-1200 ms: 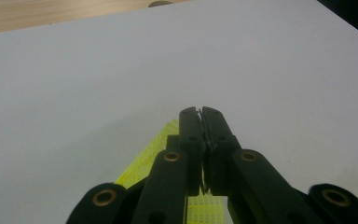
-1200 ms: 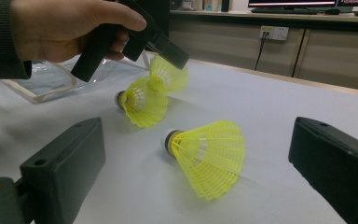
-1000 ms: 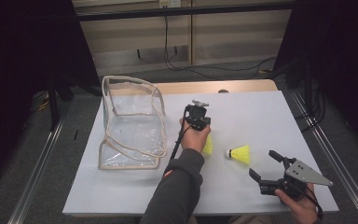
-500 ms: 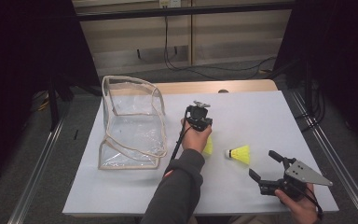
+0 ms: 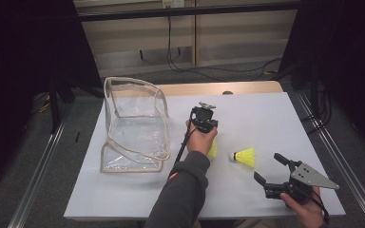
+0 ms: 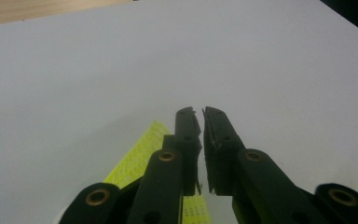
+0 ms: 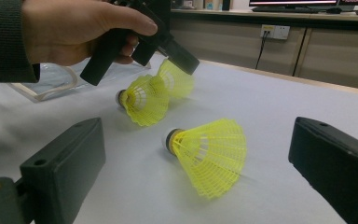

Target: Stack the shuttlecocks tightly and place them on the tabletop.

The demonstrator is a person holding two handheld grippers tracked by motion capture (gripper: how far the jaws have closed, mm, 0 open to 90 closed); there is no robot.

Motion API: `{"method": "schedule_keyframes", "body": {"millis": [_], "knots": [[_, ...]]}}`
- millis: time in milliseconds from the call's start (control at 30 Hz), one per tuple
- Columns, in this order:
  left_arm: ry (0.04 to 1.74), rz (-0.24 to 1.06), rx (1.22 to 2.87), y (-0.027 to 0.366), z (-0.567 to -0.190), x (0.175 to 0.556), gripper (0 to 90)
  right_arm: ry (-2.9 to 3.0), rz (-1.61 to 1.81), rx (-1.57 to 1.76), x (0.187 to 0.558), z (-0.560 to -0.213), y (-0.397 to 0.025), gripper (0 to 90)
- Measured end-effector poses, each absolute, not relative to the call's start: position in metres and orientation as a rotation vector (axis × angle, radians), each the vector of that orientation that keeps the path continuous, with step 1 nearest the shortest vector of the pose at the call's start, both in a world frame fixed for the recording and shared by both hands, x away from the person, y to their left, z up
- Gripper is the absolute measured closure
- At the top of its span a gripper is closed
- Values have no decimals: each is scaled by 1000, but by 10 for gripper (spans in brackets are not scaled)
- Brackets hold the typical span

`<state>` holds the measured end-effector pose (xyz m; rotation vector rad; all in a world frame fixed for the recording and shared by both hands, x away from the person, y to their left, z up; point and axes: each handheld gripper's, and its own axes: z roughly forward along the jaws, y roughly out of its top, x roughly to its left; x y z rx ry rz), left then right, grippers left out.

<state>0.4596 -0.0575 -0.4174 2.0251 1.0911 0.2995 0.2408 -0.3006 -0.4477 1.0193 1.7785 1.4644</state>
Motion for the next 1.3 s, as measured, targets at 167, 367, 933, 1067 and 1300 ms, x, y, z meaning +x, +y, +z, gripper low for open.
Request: {"method": "schedule_keyframes", "body": {"millis": [167,367,933,1067,1300], "knots": [[1094,295,2023,-59,-419,462,834,1781,1464,1019,241,-448,-301,32],[1090,295,2018,-59,-418,462,828,1782,1467,1019,241,-448,-301,32],[1052,277,2025,-61,-408,463,770,1784,1464,1021,241,-448,-300,32],[1060,267,2030,-60,-409,465,761,1784,1465,1021,241,-448,-300,32],[1052,291,2014,-57,-403,466,741,1784,1465,1028,241,-448,-301,32]]}}
